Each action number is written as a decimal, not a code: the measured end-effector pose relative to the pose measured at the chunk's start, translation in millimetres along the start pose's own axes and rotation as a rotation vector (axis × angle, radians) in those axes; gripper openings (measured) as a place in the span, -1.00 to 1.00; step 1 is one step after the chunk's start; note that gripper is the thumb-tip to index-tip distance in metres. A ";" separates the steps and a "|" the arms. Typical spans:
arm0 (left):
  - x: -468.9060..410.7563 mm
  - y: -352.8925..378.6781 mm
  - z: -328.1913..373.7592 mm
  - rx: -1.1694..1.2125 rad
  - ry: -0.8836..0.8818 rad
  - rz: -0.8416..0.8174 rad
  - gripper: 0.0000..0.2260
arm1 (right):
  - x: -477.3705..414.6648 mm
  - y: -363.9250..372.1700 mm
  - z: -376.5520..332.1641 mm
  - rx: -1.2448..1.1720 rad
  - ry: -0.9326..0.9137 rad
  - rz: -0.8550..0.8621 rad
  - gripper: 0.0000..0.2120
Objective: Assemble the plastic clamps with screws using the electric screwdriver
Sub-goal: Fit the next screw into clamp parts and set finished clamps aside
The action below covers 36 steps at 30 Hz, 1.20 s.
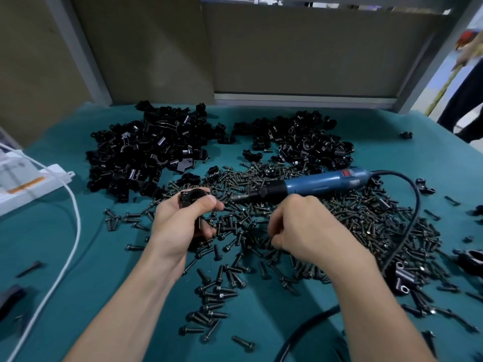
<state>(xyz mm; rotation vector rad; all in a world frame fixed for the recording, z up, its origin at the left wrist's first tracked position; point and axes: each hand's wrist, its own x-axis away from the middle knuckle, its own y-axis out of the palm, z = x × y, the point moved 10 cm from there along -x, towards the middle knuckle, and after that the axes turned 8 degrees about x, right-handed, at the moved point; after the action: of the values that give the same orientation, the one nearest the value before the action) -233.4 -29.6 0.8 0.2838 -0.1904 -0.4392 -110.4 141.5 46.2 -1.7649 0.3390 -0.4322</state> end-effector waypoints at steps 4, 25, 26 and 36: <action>0.2 -1.7 1.0 -0.005 0.017 0.019 -0.95 | 1.3 5.0 -10.4 0.016 -0.016 -0.022 -0.76; 3.3 3.1 7.4 0.049 0.080 0.009 -0.89 | 23.8 6.8 -25.1 0.142 -0.077 0.119 -0.63; 4.3 4.9 6.9 0.068 0.066 0.007 -0.90 | 23.1 7.1 -22.3 0.119 -0.074 0.126 -0.65; 4.7 -3.3 14.7 0.033 0.072 0.079 -0.72 | 19.2 -8.0 20.4 -0.582 0.080 0.378 -0.83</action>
<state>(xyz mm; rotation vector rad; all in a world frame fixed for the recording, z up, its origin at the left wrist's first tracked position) -234.1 -37.9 14.2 0.3228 -0.1383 -0.3473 -84.0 152.4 51.8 -2.1822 0.9084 -0.1328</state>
